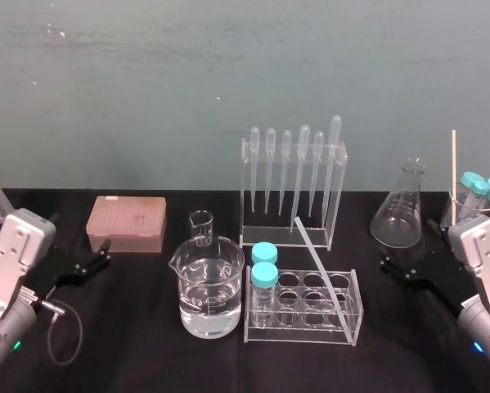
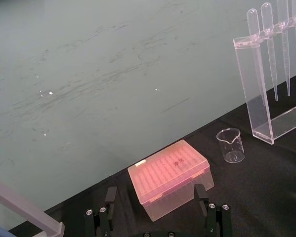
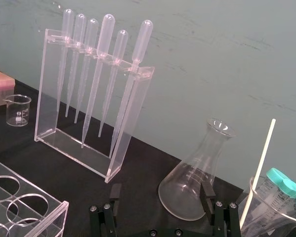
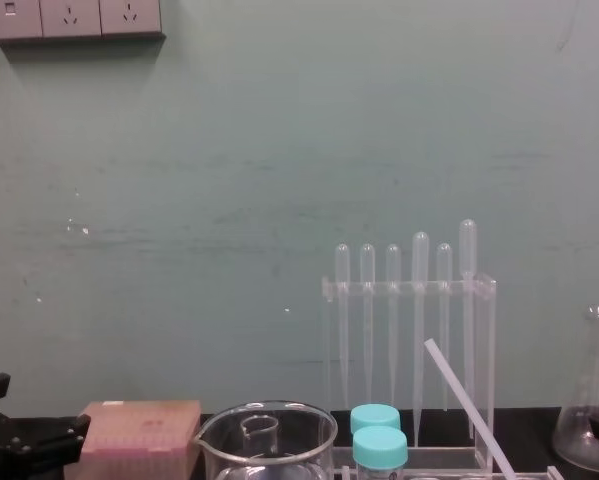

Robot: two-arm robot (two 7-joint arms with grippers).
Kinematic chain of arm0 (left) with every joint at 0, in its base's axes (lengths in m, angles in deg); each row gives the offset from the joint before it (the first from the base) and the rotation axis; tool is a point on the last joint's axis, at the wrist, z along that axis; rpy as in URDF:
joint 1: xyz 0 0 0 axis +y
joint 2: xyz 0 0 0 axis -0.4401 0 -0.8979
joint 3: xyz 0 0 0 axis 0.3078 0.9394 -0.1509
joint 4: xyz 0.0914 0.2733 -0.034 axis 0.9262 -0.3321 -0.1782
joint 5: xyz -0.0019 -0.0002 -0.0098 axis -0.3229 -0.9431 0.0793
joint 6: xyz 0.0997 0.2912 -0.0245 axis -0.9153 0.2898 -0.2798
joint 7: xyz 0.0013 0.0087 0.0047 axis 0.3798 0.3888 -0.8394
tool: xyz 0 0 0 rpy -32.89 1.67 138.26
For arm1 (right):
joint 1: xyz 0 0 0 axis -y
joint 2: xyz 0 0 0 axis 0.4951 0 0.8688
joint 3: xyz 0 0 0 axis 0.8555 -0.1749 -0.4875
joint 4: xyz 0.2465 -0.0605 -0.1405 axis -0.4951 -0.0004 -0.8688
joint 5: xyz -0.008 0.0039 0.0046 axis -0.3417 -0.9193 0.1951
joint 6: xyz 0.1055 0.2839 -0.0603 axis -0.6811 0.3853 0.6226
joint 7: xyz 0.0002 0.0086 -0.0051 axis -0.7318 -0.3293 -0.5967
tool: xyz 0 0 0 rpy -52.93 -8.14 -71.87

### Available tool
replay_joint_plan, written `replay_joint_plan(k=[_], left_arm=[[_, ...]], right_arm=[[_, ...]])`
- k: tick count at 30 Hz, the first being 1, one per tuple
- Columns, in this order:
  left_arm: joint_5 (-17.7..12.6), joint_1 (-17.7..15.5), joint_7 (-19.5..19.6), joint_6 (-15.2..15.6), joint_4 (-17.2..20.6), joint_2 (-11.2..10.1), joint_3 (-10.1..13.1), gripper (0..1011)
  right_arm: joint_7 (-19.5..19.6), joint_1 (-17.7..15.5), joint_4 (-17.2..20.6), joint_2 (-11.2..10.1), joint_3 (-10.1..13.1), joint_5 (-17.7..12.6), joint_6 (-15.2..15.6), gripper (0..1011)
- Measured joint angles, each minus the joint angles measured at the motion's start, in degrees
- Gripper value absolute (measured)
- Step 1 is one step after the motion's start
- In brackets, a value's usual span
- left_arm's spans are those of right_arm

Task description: Pick up the stirring rod with one hand, then place it down.

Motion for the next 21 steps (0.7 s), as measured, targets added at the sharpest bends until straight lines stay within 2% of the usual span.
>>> replay_joint_plan(k=[21], left_arm=[[0.00, 0.00, 0.00, 0.00, 0.00, 0.00, 0.00, 1000]], right_arm=[[0.00, 0.00, 0.00, 0.00, 0.00, 0.00, 0.00, 1003]])
